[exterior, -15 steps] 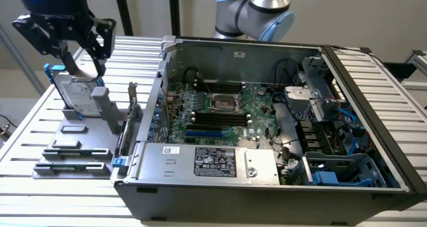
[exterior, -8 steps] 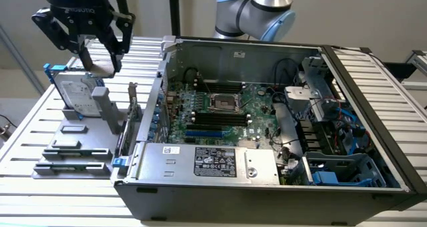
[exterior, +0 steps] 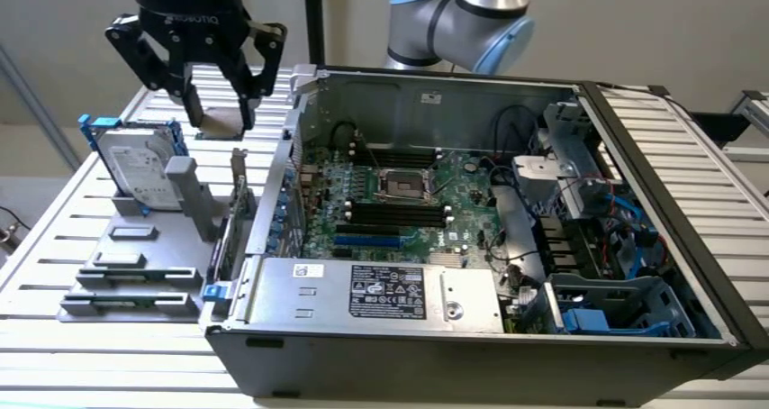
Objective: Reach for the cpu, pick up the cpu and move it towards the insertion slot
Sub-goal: 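Pick up the cpu and move it towards the insertion slot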
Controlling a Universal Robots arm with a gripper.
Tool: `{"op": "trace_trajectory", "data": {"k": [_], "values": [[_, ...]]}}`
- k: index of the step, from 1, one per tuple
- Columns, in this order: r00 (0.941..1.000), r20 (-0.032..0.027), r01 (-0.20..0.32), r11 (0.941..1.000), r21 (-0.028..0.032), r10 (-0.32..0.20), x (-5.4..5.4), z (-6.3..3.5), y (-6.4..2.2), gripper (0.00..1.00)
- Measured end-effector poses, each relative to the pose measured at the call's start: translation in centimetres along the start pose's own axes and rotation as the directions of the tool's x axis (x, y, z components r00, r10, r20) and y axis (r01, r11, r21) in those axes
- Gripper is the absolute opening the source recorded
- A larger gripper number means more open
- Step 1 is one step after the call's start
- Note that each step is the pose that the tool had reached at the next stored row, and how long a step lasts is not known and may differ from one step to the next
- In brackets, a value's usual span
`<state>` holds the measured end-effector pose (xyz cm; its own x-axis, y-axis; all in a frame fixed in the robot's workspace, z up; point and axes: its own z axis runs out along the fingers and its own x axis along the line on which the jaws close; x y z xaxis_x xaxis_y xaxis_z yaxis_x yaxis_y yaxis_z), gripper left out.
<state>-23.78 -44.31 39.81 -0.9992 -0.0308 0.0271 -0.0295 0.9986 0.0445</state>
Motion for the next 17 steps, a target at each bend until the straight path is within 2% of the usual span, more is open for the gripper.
{"op": "trace_trajectory", "data": {"k": [17], "values": [[1.0000, -0.0001, 0.000, 1.0000, -0.0002, 0.000, -7.7, -0.20, 0.11, 0.54]]}}
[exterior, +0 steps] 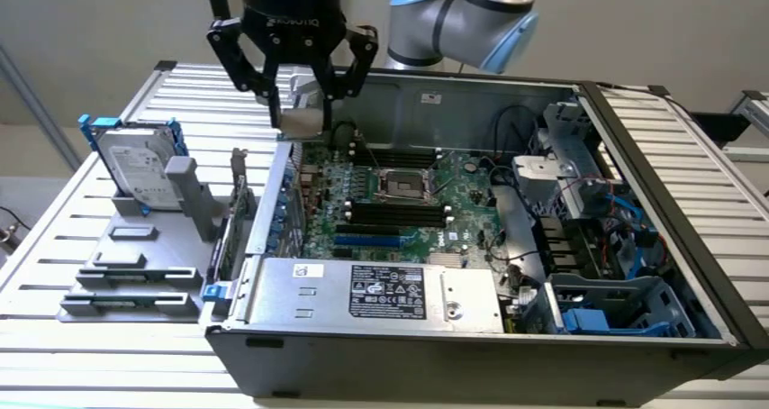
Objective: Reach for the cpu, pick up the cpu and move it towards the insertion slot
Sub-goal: 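Pick up the cpu and move it towards the insertion slot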
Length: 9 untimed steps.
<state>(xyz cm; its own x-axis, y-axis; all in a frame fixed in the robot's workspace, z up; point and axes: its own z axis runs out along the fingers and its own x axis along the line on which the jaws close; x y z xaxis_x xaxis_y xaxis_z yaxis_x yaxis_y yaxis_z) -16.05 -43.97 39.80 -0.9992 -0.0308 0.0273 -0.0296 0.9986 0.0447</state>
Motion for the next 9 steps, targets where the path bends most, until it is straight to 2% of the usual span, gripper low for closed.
{"op": "trace_trajectory", "data": {"k": [5, 9], "values": [[1.0000, 0.0000, 0.000, 1.0000, 0.0000, 0.000, -2.3, 0.16, 0.50, 0.54], [1.0000, -0.0001, 0.000, 1.0000, 0.0001, 0.000, -3.9, 0.63, 1.51, 0.54]]}}
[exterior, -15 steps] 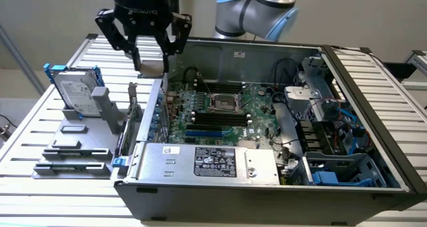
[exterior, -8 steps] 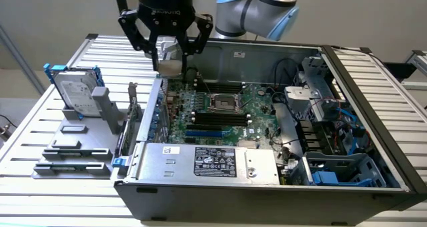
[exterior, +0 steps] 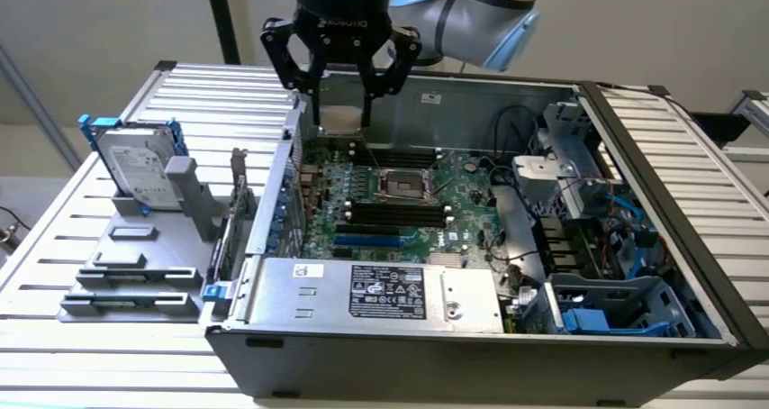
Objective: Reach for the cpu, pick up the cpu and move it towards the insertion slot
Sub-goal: 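Pick up the cpu and move it towards the insertion slot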
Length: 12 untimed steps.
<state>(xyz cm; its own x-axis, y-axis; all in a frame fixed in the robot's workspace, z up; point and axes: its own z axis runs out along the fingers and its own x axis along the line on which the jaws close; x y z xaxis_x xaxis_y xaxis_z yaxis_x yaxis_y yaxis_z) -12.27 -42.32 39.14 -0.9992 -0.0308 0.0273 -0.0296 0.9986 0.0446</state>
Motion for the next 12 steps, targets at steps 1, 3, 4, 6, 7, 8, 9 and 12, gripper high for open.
{"op": "trace_trajectory", "data": {"k": [1, 3, 4, 6, 7, 8, 9, 12], "values": [[1.0000, 0.0000, 0.000, 1.0000, 0.0000, 0.000, -0.3, 0.16, 0.33, 0.54], [1.0000, 0.0000, 0.000, 1.0000, 0.0000, 0.000, -0.8, 0.49, 1.04, 0.54], [1.0000, 0.0000, 0.000, 1.0000, 0.0000, 0.000, -1.1, 0.66, 1.41, 0.54], [1.0000, 0.0000, 0.000, 1.0000, 0.0000, 0.000, -1.7, 0.98, 2.14, 0.54], [1.0000, 0.0000, 0.000, 1.0000, 0.0000, 0.000, -2.0, 1.14, 2.50, 0.54], [1.0000, 0.0001, 0.000, 1.0000, -0.0001, 0.000, -2.3, 1.27, 2.83, 0.54], [1.0000, 0.0000, 0.000, 1.0000, 0.0001, 0.000, -2.6, 1.36, 3.13, 0.54], [1.0000, 0.0000, 0.000, 1.0000, 0.0003, 0.000, -3.7, 1.61, 3.92, 0.54]]}}
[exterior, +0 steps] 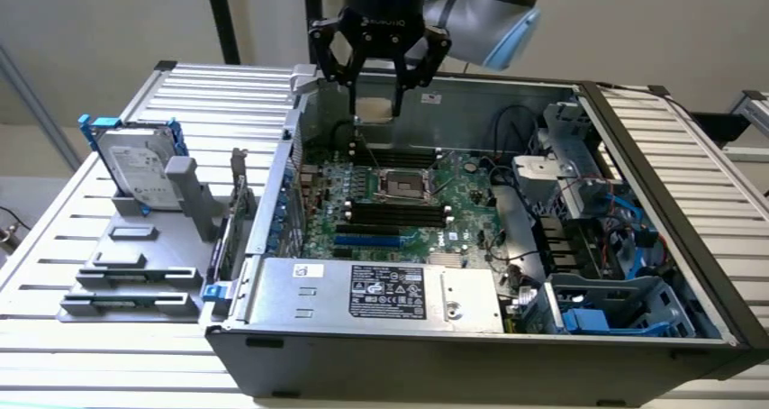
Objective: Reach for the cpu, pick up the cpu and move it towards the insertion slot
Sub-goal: 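Pick up the cpu and move it towards the insertion slot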
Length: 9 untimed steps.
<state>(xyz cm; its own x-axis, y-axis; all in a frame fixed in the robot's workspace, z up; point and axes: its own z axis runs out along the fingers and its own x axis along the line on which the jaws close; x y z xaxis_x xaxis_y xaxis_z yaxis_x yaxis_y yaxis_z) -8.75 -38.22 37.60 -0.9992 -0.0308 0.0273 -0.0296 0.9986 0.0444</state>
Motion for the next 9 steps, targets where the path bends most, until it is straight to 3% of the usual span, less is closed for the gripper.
{"op": "trace_trajectory", "data": {"k": [9], "values": [[1.0000, 0.0000, 0.000, 1.0000, 0.0027, 0.000, -3.7, 0.44, 1.73, 0.54]]}}
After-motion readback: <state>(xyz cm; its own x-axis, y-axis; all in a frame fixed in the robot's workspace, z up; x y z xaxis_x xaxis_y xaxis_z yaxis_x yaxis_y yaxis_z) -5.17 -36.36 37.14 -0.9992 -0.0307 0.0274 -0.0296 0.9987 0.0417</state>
